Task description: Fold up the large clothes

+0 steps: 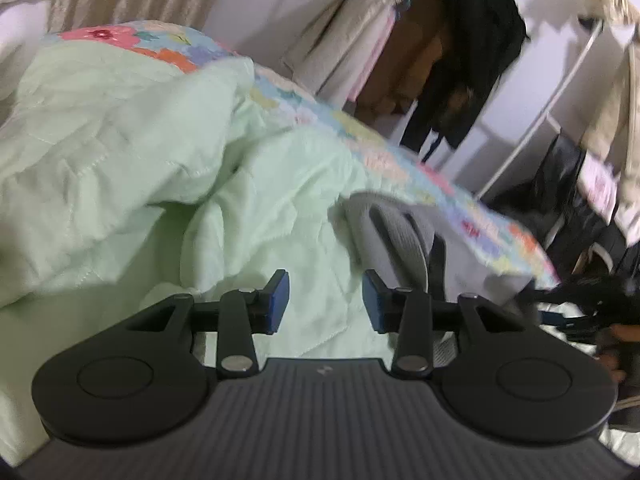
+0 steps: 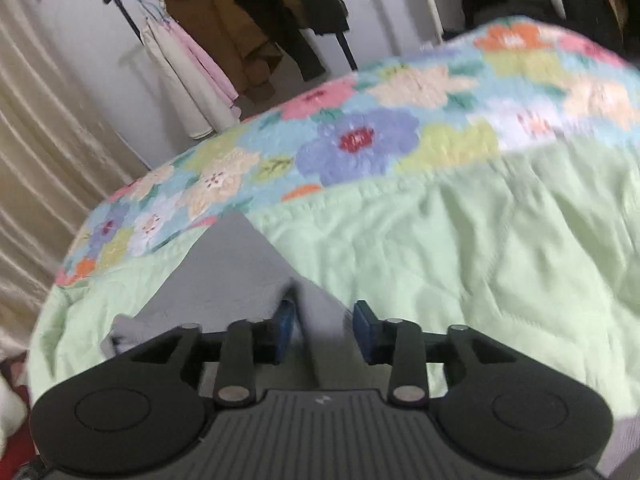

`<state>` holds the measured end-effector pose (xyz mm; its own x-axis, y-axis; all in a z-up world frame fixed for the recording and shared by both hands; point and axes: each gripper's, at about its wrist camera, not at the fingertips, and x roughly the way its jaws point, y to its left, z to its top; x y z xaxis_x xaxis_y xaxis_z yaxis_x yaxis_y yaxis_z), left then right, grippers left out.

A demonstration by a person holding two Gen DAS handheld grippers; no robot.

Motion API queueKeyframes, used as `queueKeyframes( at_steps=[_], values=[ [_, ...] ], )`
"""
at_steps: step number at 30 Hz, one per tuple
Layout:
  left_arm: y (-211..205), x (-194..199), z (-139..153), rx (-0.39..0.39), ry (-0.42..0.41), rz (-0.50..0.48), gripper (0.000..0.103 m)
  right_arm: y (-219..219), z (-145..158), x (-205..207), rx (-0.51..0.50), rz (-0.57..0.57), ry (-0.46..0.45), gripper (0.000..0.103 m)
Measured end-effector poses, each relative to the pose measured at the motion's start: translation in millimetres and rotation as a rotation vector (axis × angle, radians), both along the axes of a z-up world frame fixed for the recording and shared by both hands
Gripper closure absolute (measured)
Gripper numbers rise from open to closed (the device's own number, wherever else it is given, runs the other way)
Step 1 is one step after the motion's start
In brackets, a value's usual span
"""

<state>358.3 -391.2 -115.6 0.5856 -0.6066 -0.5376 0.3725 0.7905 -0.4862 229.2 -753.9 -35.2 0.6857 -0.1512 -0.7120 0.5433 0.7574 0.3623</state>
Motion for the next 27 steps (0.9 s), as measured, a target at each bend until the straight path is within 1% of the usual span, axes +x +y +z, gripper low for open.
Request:
queueKeyframes(
  at_steps=[2, 3, 4, 5, 6, 7, 8, 9, 10, 11, 13, 15, 16, 17, 18, 19, 20, 21, 22, 23, 25, 26, 27],
  values=[
    [-5, -3, -1, 0.003, -0.001, -0.02, 0.045, 13, 3, -7, -0.026, 0.049, 0.014, 0.053],
    [-7, -4, -1, 0.005, -0.002, -0.032, 0.041, 21, 6, -9, -0.028, 0.077, 0.013, 0.052],
    [-11, -6, -2, 0.005, 0.001, -0.048, 0.034, 28, 9, -11, -0.03, 0.105, 0.011, 0.051],
    [-13, -7, -2, -0.002, 0.01, -0.068, 0.028, 36, 13, -14, -0.032, 0.133, 0.009, 0.051],
    [-16, -7, -1, -0.014, 0.021, -0.088, 0.026, 41, 14, -14, -0.035, 0.151, 0.004, 0.051],
    [-17, -7, -2, -0.038, 0.039, -0.107, 0.022, 53, 17, -10, -0.07, 0.203, 0.001, 0.05],
    [-19, -7, -2, -0.066, 0.067, -0.124, 0.02, 65, 21, -7, -0.107, 0.255, -0.002, 0.049],
    [-19, -7, -2, -0.075, 0.083, -0.131, 0.02, 73, 20, 2, -0.13, 0.294, 0.015, 0.048],
    [-19, -8, -3, -0.076, 0.087, -0.13, 0.02, 82, 19, 11, -0.153, 0.332, 0.033, 0.043],
    [-18, -9, -2, -0.067, 0.081, -0.123, 0.02, 90, 18, 20, -0.176, 0.371, 0.051, 0.042],
    [-17, -11, 0, -0.042, 0.061, -0.103, 0.017, 107, 16, 37, -0.221, 0.447, 0.087, 0.042],
    [-14, -11, -1, -0.039, 0.055, -0.088, 0.016, 102, 9, 49, -0.067, 0.42, 0.053, 0.041],
    [-13, -10, -1, -0.043, 0.057, -0.086, 0.016, 94, -2, 60, 0.087, 0.374, 0.037, 0.041],
    [-12, -10, -2, -0.047, 0.06, -0.083, 0.016, 88, -12, 72, 0.169, 0.326, 0.07, 0.043],
    [-11, -9, -3, -0.049, 0.063, -0.08, 0.016, 85, -18, 80, 0.178, 0.275, 0.079, 0.043],
    [-9, -8, -4, -0.054, 0.066, -0.077, 0.016, 81, -24, 88, 0.185, 0.223, 0.086, 0.05],
    [-8, -7, -5, -0.06, 0.07, -0.074, 0.016, 80, -25, 93, 0.167, 0.205, 0.085, 0.075],
    [-6, -7, -6, -0.064, 0.073, -0.069, 0.016, 80, -19, 98, 0.155, 0.205, 0.073, 0.091],
    [-5, -6, -6, -0.065, 0.072, -0.063, 0.016, 79, -14, 102, 0.144, 0.205, 0.06, 0.098],
    [-4, -6, -5, -0.067, 0.072, -0.057, 0.016, 79, -9, 106, 0.132, 0.205, 0.047, 0.098],
    [-2, -5, -4, -0.076, 0.073, -0.05, 0.016, 76, 12, 112, 0.185, 0.237, -0.065, 0.098],
    [-1, -4, -4, -0.091, 0.079, -0.049, 0.016, 72, 25, 115, 0.228, 0.247, -0.151, 0.098],
    [1, -3, -4, -0.107, 0.085, -0.048, 0.016, 68, 30, 118, 0.253, 0.254, -0.194, 0.098]
  ],
)
